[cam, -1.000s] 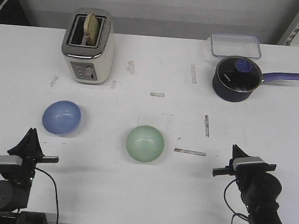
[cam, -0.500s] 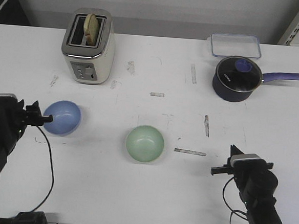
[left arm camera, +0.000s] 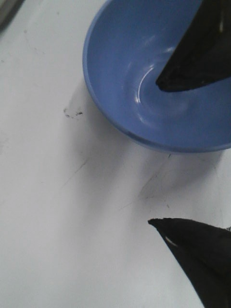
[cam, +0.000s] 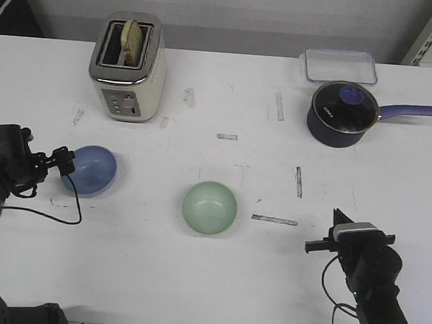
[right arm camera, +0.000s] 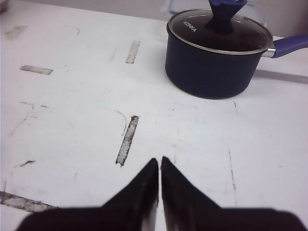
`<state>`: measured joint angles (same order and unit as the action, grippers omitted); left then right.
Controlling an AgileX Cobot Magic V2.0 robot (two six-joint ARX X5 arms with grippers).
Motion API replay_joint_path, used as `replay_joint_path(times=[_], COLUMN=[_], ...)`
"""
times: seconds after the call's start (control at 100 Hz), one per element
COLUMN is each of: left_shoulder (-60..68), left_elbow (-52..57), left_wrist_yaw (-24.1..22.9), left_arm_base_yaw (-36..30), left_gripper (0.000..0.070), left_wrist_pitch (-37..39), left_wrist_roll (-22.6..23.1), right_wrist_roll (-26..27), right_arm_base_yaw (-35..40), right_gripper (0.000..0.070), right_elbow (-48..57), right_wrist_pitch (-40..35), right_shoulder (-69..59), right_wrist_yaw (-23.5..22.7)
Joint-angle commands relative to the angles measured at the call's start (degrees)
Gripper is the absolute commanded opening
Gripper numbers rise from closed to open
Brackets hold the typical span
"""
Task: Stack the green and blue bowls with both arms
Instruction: 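Reach the left gripper to the blue bowl and grasp its rim, then carry the blue bowl over the green bowl and lower it inside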
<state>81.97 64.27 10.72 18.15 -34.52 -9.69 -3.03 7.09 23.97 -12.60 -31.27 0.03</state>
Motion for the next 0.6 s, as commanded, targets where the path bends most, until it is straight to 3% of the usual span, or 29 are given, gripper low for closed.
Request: replay_joint_path(times=[0.0,0.21,0.26,0.36,0.42,0.48,0.59], left_shoulder=[3.10,9.03,9.25,9.20,9.11,9.11,8.94], left_elbow=[0.92,0.92,0.92,0.92,0.92,0.92,0.94], left_wrist_yaw=[1.55,2.78,2.78,2.75,2.78,2.78,2.82], left_arm_base_yaw=[0.37,0.35,0.31,0.33,0.33,0.33,0.31], left_gripper=[0.0498,0.0466,0.0396,0.0162,0.0062,0.0000,0.0000], left_wrist_pitch=[0.09,0.02,0.07,0.44,0.33,0.39,0.46], left_wrist_roll=[-0.48,-0.42,-0.44,-0.42,-0.42,-0.42,-0.42], right_wrist_roll=[0.17,-0.09,-0.17,-0.24,-0.24,-0.24,-0.24], right_arm_base_yaw=[0.07,0.07,0.04,0.07,0.07,0.07,0.07], right_gripper=[0.0000,0.0000,0.0000,0.0000,0.0000,0.0000,0.0000], right_elbow=[0.46,0.46,0.46,0.46,0.46,0.46,0.46], right_wrist_pitch=[0.61,0.61,0.61,0.61,0.61,0.61,0.61], right_shoulder=[-0.31,-0.31,-0.31,-0.31,-0.31,-0.31,-0.33], right_wrist_yaw=[-0.02,-0.02,0.00,0.00,0.00,0.00,0.00])
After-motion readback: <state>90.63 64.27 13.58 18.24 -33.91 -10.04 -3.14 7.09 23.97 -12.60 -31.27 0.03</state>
